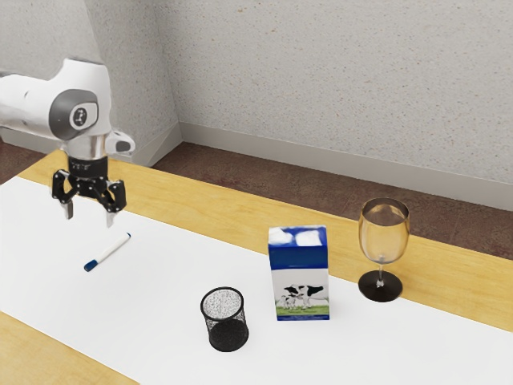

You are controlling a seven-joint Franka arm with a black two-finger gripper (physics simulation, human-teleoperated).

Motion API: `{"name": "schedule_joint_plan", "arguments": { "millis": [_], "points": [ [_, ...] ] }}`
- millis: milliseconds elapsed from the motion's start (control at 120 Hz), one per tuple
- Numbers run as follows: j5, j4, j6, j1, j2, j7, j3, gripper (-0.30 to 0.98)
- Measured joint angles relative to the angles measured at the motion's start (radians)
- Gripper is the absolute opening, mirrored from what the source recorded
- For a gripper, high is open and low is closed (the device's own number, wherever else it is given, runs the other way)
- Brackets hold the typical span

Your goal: Put the marker into the pen holder.

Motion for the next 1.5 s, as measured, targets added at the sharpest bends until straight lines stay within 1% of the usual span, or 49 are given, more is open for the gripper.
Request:
{"name": "schedule_joint_plan", "arguments": {
  "millis": [75,200,350,550,767,942,1008,1125,1208,1317,1500],
  "points": [
    [-0.001,0.014,0.045,0.017,0.073,0.02,0.0,0.69],
    [-0.023,0.108,0.096,0.076,0.251,0.073,0.0,0.69],
    [-0.034,0.169,0.149,0.107,0.374,0.16,0.0,0.69],
    [-0.04,0.28,0.18,0.126,0.477,0.277,0.0,0.69],
    [-0.04,0.389,0.173,0.142,0.57,0.387,-0.001,0.69],
    [-0.042,0.417,0.155,0.143,0.6,0.453,-0.001,0.68],
    [-0.042,0.419,0.152,0.142,0.599,0.473,-0.002,0.57],
    [-0.039,0.42,0.147,0.142,0.599,0.504,-0.003,0.33],
    [-0.039,0.42,0.146,0.142,0.601,0.523,-0.004,0.2],
    [-0.042,0.419,0.145,0.142,0.604,0.544,-0.004,0.1],
    [-0.044,0.419,0.145,0.143,0.61,0.571,-0.004,0.0]
  ]
}}
